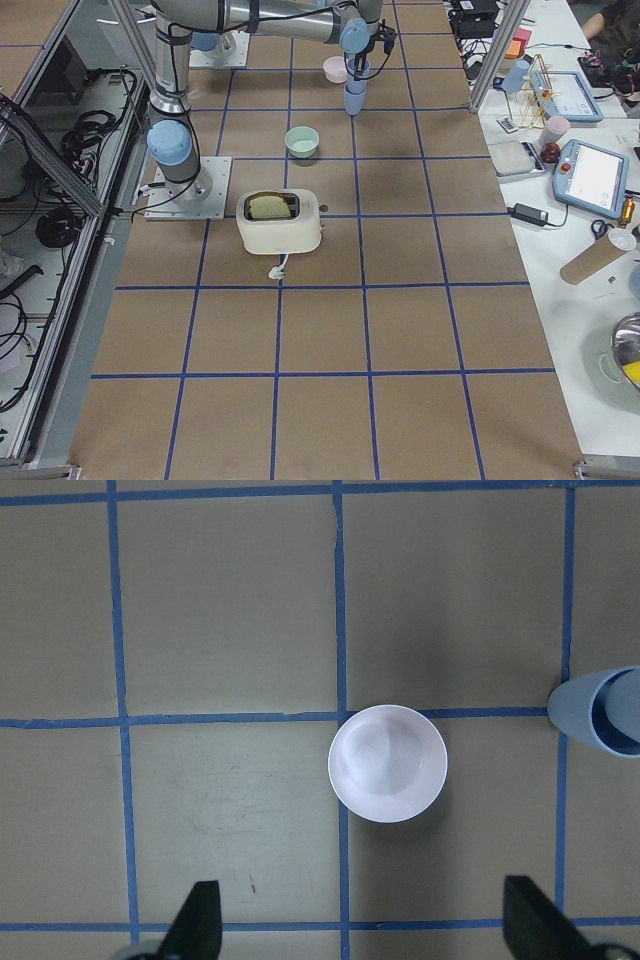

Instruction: Stack blue cups with both arms

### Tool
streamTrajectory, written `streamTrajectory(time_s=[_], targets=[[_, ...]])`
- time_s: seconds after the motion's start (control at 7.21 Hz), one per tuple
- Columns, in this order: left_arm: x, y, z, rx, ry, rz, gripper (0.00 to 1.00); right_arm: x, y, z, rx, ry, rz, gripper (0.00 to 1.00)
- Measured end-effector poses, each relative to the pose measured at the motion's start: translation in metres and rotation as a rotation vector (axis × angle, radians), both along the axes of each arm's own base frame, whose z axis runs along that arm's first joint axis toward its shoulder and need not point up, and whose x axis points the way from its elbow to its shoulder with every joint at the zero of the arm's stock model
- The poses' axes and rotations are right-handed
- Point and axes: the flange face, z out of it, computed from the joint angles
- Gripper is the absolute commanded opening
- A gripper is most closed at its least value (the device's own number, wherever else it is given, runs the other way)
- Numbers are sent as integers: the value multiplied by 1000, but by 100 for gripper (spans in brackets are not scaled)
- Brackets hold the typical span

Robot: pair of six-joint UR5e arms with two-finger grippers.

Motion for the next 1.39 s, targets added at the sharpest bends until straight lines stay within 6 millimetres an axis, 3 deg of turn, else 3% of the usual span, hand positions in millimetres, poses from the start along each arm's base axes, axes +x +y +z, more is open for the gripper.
streamTrajectory(time_s=[0.28, 0.42, 0.55, 0.69, 0.83, 1.11, 1.39], targets=[[0, 0, 0, 0, 0, 0, 100, 1, 5, -10, 16, -1, -2, 0], [0, 0, 0, 0, 0, 1, 100, 2, 6, -14, 13, -4, -1, 57], [0, 0, 0, 1, 0, 1, 100, 3, 5, -17, 5, -5, 3, 79], [0, 1, 0, 1, 0, 1, 100, 3, 6, -17, -1, -2, 6, 92], [0, 0, 0, 1, 0, 1, 100, 3, 5, -18, -3, 0, 7, 100], [0, 0, -1, 2, 0, 1, 100, 0, 1, -12, -24, -2, 21, 100], [0, 0, -1, 3, 0, 1, 100, -33, -21, 15, -69, 26, 88, 100]])
